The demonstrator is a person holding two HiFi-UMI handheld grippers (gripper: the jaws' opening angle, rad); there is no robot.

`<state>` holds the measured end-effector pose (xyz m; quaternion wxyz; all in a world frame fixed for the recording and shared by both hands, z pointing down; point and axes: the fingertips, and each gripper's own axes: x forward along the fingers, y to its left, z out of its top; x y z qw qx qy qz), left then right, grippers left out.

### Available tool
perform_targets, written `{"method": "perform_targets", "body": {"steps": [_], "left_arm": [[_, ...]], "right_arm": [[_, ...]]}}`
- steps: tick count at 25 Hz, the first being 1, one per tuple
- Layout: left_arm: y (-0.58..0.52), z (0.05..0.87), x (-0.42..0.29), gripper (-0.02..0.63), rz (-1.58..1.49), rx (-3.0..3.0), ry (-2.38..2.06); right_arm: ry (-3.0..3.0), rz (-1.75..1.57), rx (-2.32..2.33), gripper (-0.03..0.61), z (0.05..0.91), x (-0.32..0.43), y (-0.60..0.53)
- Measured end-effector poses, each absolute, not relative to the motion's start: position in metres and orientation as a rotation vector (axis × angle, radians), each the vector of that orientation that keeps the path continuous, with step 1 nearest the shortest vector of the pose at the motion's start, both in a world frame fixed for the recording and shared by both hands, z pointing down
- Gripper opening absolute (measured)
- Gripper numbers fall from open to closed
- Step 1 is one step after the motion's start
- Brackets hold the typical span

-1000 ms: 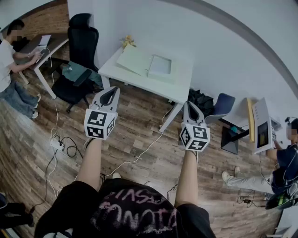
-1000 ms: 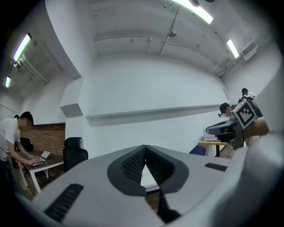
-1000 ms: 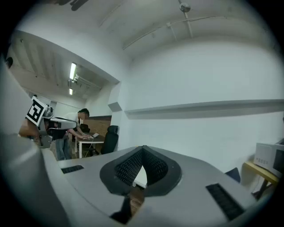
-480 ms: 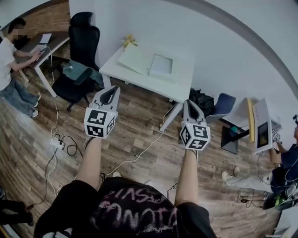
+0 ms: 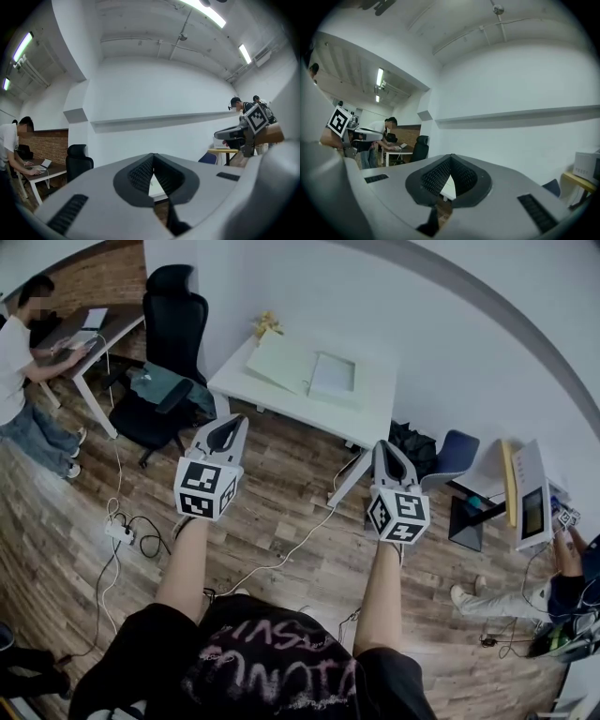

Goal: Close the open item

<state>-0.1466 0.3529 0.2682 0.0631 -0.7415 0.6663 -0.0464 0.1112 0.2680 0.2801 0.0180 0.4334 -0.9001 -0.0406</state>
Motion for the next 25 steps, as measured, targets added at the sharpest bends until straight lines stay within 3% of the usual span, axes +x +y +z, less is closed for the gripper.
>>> {"method": "perform_targets", "body": {"steps": [18,25], "left_arm": [[0.364,0.291,-0.167,0.002,-0.152,-2.397,1.905],[0.346,0.287,-0.172,0.002,-0.102,-2.359,1.941]], "right_arm": [[-2.672,-0.138,1.362,0.011,0.295,0.081,0.292],[-2.791,0.024,1.446,0.011,0.295,0.091,0.268]]}}
